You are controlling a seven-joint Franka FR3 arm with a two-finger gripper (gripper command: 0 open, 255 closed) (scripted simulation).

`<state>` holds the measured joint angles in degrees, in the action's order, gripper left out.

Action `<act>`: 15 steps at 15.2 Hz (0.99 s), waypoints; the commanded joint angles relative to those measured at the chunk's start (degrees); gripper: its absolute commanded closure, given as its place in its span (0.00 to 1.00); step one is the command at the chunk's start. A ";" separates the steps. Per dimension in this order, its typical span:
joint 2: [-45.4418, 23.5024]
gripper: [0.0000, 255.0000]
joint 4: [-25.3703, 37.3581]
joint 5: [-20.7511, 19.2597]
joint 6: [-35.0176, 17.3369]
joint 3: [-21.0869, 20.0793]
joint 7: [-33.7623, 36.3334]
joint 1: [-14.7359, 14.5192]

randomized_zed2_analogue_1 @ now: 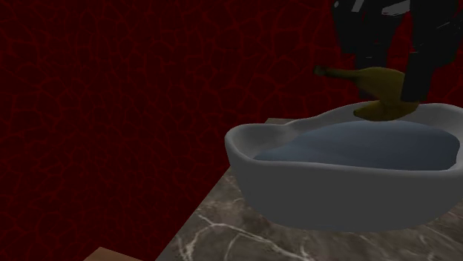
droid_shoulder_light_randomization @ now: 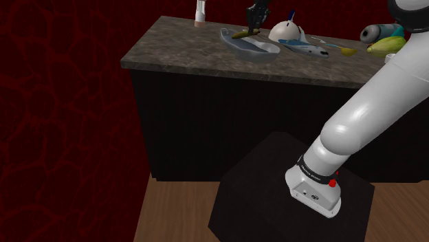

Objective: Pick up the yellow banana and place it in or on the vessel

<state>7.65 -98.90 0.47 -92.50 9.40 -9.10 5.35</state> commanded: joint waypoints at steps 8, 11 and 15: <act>0.43 1.00 -1.31 -0.06 -0.91 -0.07 0.10 -0.03; 0.43 0.00 -1.30 -0.06 -0.91 -0.07 0.10 -0.03; 0.01 0.00 1.11 0.00 1.09 -0.02 0.05 -0.02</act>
<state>7.88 -99.02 0.43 -92.44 9.35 -9.02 5.32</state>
